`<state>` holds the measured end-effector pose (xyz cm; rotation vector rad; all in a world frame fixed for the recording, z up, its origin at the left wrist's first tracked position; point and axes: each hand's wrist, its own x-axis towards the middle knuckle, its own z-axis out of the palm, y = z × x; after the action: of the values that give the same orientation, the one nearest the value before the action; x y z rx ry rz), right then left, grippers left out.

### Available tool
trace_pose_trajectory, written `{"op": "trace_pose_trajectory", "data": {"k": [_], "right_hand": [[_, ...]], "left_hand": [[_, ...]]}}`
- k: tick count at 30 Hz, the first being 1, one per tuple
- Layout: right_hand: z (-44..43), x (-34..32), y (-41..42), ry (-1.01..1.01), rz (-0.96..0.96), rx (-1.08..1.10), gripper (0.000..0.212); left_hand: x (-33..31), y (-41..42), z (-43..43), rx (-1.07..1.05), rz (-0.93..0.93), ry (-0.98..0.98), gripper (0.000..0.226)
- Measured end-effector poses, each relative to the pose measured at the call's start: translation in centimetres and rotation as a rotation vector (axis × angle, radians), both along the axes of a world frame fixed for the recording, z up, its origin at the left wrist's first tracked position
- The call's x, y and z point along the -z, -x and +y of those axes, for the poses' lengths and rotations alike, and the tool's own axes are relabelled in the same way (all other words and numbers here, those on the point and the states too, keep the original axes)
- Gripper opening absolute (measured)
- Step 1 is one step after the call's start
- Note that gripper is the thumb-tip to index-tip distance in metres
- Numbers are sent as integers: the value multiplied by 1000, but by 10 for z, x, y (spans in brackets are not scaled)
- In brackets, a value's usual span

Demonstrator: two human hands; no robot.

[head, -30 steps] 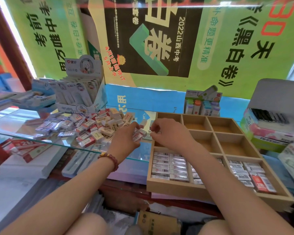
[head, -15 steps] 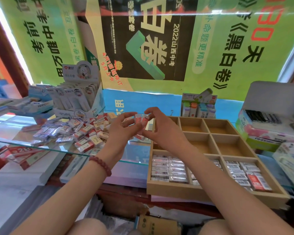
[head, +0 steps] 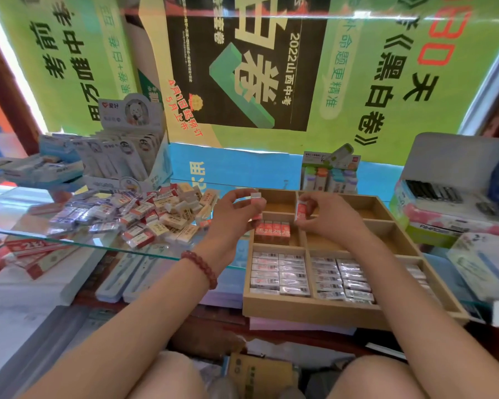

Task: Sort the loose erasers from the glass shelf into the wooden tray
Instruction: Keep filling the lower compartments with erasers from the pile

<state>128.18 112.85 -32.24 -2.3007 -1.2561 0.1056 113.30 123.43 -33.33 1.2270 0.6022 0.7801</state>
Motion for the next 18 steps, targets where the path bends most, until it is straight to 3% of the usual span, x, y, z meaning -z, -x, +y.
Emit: {"op": "trace_pose_trajectory", "data": {"k": [3,9,14,18], "right_hand": [[5,6,4,147,-34,-6,48],[23,11,13,391,-288,44,40],[28,12,17,423,-364,82,30],[25,12,17,330,-312,77,34]], "left_hand": [[1,-2,-1,-10,18,-5,21],[1,3,4,-31,30,-18,25],[3,9,10,-45,42,-14,29],[5,12,13,-52,41,-6,34]]}}
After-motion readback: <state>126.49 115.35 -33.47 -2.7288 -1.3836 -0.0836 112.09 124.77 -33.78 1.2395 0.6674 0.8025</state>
